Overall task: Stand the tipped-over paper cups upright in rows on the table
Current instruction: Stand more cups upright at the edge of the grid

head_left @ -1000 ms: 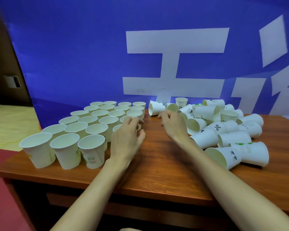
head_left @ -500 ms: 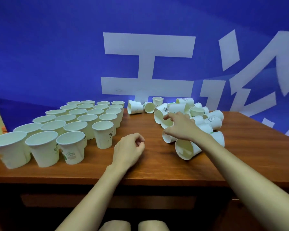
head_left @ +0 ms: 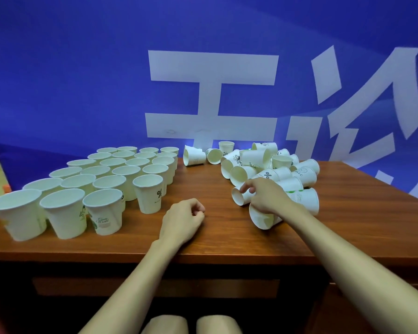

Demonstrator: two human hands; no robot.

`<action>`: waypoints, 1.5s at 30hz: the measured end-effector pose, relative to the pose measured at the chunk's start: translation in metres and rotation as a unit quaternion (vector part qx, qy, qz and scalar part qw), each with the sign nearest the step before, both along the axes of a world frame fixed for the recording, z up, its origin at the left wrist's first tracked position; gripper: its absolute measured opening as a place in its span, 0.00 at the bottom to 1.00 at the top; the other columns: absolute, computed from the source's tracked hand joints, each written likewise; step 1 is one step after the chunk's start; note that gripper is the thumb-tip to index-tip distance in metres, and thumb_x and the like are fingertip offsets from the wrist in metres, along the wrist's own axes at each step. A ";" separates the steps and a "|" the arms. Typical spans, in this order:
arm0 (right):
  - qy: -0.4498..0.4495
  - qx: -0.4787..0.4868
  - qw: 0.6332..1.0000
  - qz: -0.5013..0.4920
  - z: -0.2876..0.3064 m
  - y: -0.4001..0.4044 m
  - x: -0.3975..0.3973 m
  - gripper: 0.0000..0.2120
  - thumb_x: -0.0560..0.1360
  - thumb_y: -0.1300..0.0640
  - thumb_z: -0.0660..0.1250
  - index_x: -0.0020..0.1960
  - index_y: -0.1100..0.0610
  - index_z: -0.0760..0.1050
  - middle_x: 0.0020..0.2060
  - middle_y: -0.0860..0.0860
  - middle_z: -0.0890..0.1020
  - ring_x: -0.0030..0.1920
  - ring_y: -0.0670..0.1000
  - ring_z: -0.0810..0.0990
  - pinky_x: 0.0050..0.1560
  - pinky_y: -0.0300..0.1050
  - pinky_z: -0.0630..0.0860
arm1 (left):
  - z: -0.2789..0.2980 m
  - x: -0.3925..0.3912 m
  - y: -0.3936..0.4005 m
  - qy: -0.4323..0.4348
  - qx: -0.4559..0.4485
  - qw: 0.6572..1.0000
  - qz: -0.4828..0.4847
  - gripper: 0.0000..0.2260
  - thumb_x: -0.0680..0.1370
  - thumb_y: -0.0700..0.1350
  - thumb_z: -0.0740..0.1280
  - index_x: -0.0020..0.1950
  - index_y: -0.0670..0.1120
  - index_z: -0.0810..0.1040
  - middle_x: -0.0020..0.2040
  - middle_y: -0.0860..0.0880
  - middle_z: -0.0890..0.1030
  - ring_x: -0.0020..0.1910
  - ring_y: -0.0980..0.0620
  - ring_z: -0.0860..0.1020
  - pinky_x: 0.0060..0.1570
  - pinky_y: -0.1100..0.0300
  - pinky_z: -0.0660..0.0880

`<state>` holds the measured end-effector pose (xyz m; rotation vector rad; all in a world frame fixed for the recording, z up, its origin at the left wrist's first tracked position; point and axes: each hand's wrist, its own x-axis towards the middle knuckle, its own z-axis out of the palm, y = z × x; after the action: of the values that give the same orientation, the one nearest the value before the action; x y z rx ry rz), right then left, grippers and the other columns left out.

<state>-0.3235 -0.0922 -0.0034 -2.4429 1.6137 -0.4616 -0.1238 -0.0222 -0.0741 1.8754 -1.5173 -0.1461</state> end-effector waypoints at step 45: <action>-0.376 0.190 0.905 0.056 -0.060 -0.008 0.103 0.16 0.78 0.57 0.53 0.48 0.57 0.80 0.36 0.55 0.85 0.34 0.49 0.77 0.37 0.40 0.69 | 0.056 0.057 0.084 -0.181 -0.065 0.981 0.020 0.09 0.76 0.56 0.67 0.55 0.61 0.80 0.45 0.58 0.81 0.48 0.57 0.77 0.43 0.58 0.74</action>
<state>-0.2209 -0.0998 -0.0635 -1.7290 1.0906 -0.8436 -0.0673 0.0617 -0.0177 1.8969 -1.6793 0.3222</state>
